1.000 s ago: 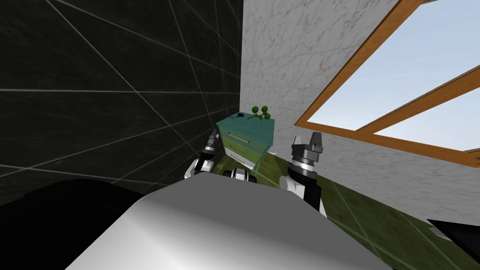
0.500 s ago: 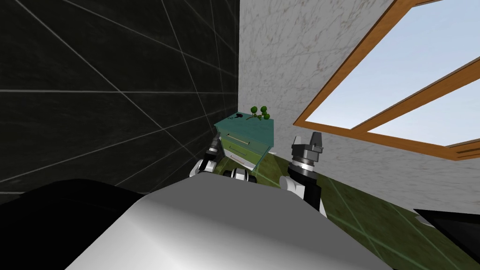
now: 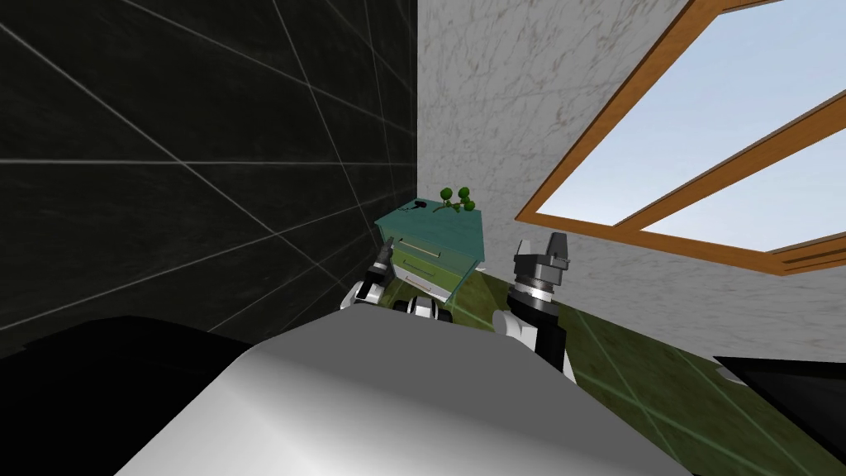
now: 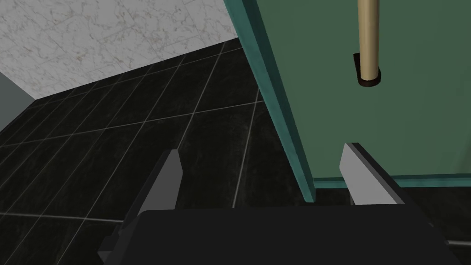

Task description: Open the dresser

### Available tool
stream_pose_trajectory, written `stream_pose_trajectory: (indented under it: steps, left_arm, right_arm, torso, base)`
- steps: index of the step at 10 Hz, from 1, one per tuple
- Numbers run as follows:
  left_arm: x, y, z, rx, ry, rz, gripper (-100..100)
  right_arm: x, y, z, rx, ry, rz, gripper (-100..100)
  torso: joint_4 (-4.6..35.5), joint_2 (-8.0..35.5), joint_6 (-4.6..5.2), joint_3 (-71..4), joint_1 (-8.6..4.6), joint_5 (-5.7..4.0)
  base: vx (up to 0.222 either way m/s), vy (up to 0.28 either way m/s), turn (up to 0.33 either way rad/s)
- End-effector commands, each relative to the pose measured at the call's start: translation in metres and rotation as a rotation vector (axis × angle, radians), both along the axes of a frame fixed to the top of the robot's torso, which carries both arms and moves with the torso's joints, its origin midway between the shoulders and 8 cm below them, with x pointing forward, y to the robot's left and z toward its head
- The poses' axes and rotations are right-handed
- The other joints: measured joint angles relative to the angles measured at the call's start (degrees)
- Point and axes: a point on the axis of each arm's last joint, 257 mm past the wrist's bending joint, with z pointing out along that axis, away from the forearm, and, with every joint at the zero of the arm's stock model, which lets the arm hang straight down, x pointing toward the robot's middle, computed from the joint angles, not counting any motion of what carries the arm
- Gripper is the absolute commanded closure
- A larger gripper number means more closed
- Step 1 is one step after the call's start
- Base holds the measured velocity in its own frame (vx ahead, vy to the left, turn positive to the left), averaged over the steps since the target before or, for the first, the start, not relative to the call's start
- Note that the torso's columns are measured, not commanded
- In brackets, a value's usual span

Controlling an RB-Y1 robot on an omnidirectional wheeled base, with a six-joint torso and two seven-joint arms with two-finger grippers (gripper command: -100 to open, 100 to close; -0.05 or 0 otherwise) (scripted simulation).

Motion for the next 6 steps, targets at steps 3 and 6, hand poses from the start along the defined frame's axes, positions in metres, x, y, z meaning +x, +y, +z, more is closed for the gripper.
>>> stream_pose_trajectory:
  steps: [3,6]
  left_arm:
    - [0.005,-0.013,-0.031,0.025,0.054,-0.023,-100]
    - [0.008,-0.020,-0.054,0.051,0.094,-0.041,-100]
  right_arm:
    - [0.000,0.000,0.000,0.000,0.000,0.000,0]
    - [0.000,0.000,0.000,0.000,0.000,0.000,0]
  torso:
    - [-0.01,-0.04,0.01,-0.02,-0.05,-0.01]
    - [0.00,-0.03,0.01,-0.01,0.03,0.01]
  base:
    - [0.037,0.033,-0.061]
    - [0.036,0.039,-0.061]
